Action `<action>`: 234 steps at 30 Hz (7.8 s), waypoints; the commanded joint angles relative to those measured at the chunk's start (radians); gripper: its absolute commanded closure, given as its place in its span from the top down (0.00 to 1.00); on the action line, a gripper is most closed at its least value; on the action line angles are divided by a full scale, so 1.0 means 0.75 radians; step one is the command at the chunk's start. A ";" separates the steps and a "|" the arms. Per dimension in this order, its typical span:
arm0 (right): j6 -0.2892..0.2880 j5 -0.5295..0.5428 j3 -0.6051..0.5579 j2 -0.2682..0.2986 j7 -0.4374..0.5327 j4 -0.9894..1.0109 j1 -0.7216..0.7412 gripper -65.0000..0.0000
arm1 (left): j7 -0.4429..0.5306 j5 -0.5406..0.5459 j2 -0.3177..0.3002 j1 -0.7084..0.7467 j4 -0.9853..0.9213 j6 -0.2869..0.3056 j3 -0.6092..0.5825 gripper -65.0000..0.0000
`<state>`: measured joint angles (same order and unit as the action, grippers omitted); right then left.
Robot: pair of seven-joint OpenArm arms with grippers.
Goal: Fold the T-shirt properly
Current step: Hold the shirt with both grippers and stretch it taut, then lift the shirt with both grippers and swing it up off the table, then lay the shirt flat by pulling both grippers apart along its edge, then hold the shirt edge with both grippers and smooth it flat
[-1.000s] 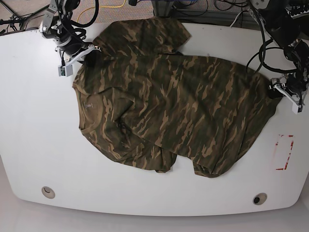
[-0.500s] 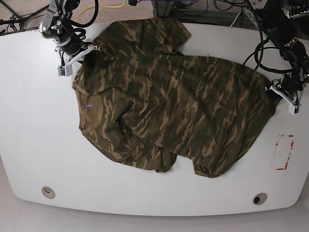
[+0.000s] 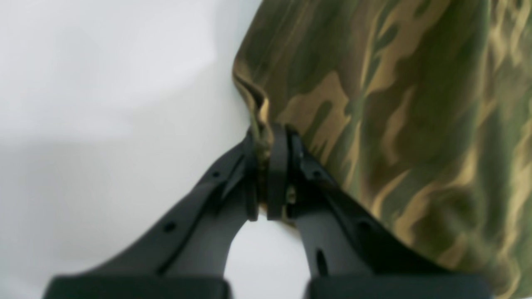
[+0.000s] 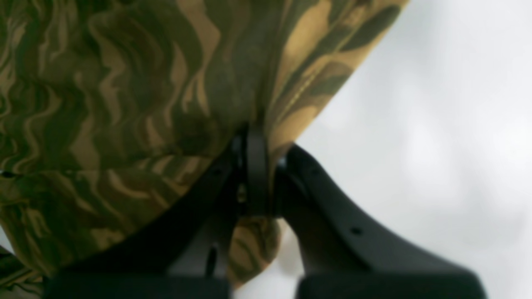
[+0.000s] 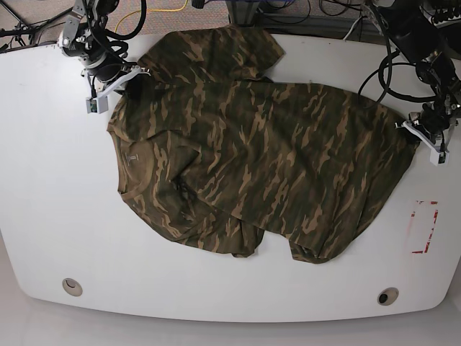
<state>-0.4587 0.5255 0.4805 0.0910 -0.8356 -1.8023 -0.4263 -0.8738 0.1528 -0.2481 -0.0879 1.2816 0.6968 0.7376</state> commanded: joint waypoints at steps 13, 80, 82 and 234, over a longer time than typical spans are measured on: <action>-0.015 0.029 0.011 -0.055 0.023 -0.245 -0.022 0.00 | -0.076 0.033 0.029 0.092 0.561 0.002 0.004 0.00; -0.105 0.029 -0.372 0.532 -0.047 0.387 1.801 0.00 | -0.162 0.055 -0.196 -1.279 0.659 -0.329 -0.379 0.00; -0.105 0.029 -0.413 0.555 -0.047 0.428 1.875 0.00 | -0.162 0.055 -0.204 -1.353 0.608 -0.329 -0.393 0.00; -0.148 0.258 0.070 0.076 -0.204 -0.151 -0.190 0.00 | -0.229 -0.066 -0.014 0.460 0.905 0.002 -0.002 0.00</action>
<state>-0.5667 0.7048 0.5270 0.1390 -1.0058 -1.9194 -0.5789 -1.0649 0.1322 -0.2398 0.2848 1.9457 0.7006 0.7525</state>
